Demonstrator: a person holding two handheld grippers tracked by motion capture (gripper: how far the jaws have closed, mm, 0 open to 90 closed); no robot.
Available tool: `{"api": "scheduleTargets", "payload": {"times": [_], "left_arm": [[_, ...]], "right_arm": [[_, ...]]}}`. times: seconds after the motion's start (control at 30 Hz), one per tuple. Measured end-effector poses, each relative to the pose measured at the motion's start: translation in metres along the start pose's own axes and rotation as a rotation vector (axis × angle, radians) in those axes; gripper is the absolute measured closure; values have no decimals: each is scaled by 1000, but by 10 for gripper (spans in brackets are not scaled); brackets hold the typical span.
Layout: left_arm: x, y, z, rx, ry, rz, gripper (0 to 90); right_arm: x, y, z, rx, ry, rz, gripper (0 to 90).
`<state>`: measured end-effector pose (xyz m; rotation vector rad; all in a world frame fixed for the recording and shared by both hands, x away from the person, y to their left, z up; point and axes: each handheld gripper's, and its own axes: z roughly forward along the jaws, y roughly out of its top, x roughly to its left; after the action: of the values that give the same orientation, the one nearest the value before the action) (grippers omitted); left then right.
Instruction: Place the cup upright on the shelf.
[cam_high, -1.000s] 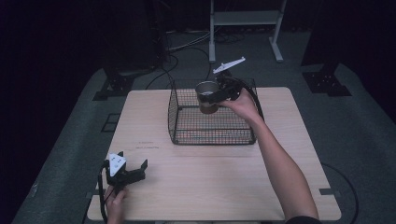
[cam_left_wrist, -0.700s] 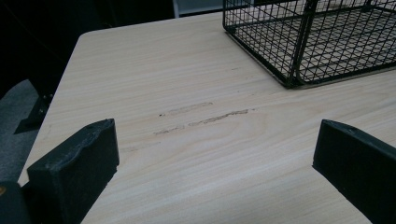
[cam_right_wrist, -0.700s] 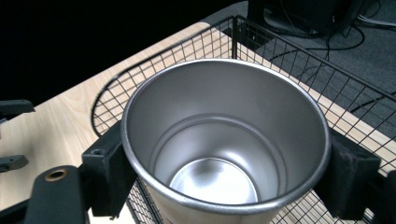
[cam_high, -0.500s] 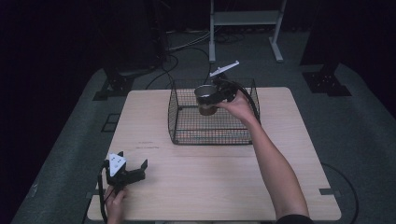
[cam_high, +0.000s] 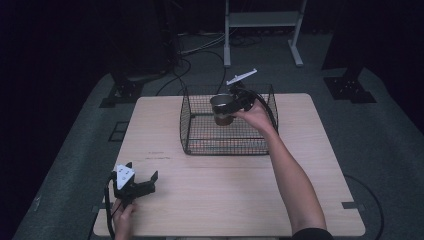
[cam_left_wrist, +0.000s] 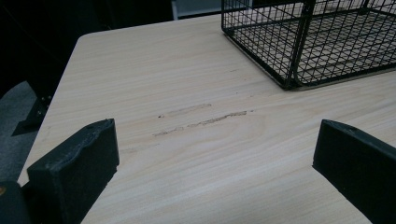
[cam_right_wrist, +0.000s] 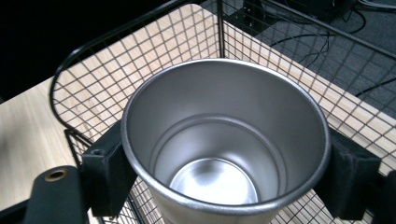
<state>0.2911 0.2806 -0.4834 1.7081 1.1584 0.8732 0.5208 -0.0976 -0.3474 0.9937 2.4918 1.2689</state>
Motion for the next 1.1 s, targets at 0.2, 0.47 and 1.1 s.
{"api": "scheduleTargets", "payload": {"times": [0.2,0.47,1.1], "left_arm": [[0,0,0,-2,-1,0,0],[0,0,0,-4,-1,3,0],[0,0,0,-11,-5,-1,0]], "right_arm": [[-6,-7,6,12,10,14,178],[-8,-10,16,25,5,7,177],[-20,-27,38,96,-19,30,170]]}}
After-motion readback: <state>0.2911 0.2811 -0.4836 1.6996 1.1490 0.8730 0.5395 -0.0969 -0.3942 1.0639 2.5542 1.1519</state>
